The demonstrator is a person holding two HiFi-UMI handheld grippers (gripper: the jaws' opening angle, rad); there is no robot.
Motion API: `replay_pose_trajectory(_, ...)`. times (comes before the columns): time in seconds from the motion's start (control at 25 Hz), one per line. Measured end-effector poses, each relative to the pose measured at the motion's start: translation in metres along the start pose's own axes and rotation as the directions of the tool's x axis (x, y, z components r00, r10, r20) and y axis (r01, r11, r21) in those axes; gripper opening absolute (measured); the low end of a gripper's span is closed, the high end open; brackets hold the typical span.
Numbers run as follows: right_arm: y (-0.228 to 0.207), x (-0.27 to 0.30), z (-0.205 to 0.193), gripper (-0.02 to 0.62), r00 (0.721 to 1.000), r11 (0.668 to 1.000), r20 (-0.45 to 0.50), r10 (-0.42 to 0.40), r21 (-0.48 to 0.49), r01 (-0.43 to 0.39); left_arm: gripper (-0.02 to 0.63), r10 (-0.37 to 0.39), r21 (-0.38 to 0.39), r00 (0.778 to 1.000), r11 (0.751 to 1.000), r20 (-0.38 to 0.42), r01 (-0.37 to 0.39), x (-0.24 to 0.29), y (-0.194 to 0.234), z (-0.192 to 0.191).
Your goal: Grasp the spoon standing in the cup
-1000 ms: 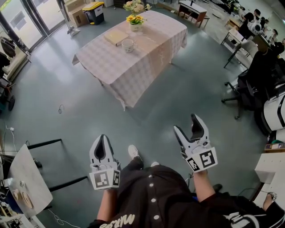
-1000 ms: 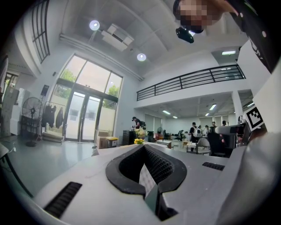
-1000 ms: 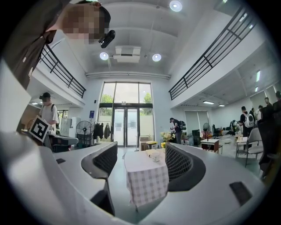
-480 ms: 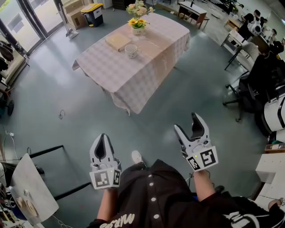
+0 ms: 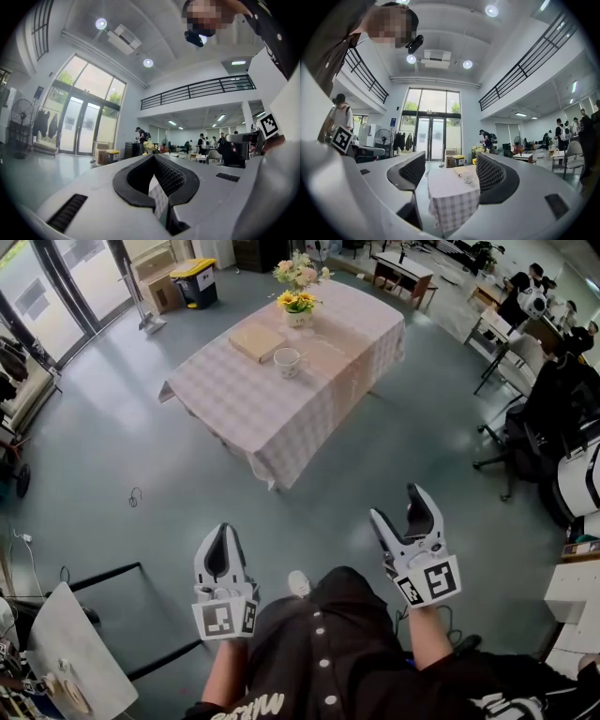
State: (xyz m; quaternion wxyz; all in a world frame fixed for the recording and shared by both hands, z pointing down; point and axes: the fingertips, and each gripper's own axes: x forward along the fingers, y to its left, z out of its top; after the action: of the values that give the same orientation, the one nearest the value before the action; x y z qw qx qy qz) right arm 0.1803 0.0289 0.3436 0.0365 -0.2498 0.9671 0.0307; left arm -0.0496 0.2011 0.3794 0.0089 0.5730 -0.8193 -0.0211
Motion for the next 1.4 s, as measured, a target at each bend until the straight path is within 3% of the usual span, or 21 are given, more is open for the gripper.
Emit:
replay_pose_trajectory(0.76, -0.001, 0.058, -0.021, 0.313, 0.999, 1.0, -0.025, 0.019, 0.015, -0.019, 0.017, 0.024, -0.004, 0.999, 1.0, -0.027, -0.024, 0.035, 0.037, -0.013)
replay_pose_trajectory(1.4, -0.072, 0.145, -0.035, 0.313, 0.999, 1.0, -0.038, 0.013, 0.017, -0.012, 0.017, 0.008, -0.008, 0.999, 1.0, -0.032, -0.008, 0.153, 0.038, -0.013)
